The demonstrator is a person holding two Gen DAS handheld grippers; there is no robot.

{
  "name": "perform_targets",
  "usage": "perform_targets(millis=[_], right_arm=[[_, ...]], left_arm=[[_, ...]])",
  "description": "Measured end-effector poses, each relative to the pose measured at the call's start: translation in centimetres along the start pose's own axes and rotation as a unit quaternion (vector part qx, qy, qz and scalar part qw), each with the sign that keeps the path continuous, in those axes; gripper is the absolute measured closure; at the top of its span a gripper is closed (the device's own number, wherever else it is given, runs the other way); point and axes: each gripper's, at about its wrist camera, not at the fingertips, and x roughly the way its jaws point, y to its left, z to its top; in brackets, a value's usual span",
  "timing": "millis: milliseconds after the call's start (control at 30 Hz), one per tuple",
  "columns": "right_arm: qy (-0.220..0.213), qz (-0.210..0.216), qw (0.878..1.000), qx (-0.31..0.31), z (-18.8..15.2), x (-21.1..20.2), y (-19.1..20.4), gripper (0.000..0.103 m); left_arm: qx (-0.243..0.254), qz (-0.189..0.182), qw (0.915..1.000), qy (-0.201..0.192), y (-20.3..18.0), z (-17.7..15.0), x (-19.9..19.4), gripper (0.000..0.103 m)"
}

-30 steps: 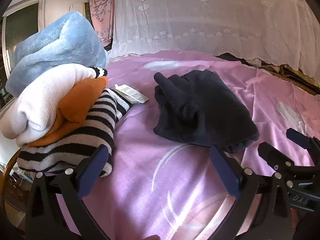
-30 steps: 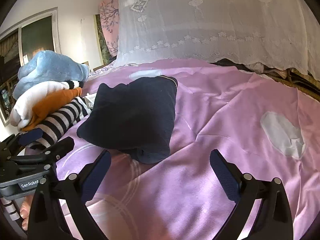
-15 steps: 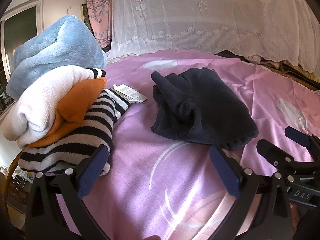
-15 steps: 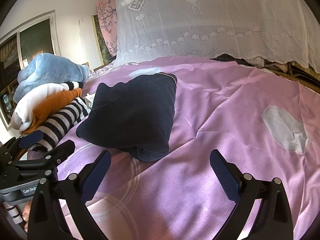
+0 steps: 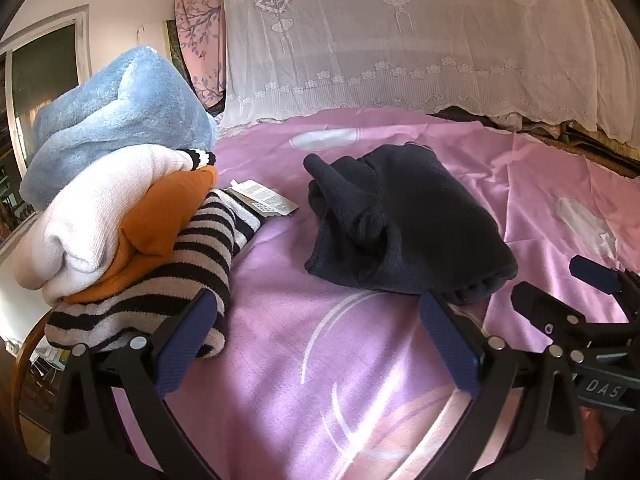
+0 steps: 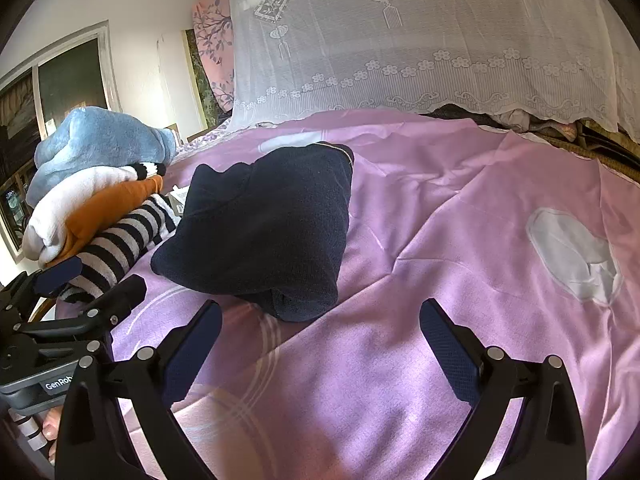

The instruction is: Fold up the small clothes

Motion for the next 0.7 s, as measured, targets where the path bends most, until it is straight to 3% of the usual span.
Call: perform_targets(millis=[700], right_arm=[[0.000,0.001,1.000,0.000,0.00,0.00,-0.08,0.003]], left_arm=[[0.001,0.004,1.0000,-0.001,0.02,0.07,-0.17,0.004]])
